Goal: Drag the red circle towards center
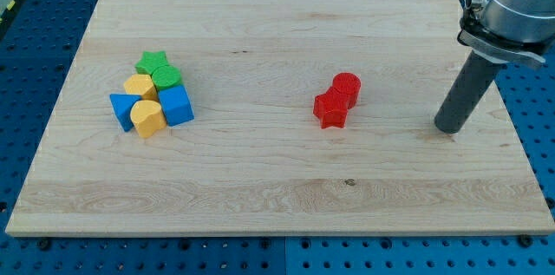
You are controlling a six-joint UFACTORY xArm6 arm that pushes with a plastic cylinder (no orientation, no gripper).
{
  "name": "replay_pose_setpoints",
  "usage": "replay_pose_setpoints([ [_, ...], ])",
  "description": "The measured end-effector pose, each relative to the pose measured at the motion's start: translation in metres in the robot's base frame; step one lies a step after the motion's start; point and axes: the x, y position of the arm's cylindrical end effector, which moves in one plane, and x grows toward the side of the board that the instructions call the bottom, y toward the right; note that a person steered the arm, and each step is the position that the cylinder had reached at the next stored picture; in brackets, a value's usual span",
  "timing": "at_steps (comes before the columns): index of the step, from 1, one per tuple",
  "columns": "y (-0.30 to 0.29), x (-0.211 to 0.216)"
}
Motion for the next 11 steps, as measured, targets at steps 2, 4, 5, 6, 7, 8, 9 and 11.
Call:
replay_pose_setpoints([
  [2, -0.087, -0.048],
  [4, -0.096, -0.034],
  [5, -0.118, -0.048],
  [6, -0.146, -0.079],
  [7, -0.171, -0.083],
  [8, -0.169, -0.085],
  [9, -0.169, -0.085],
  [11, -0.148, -0.086],
])
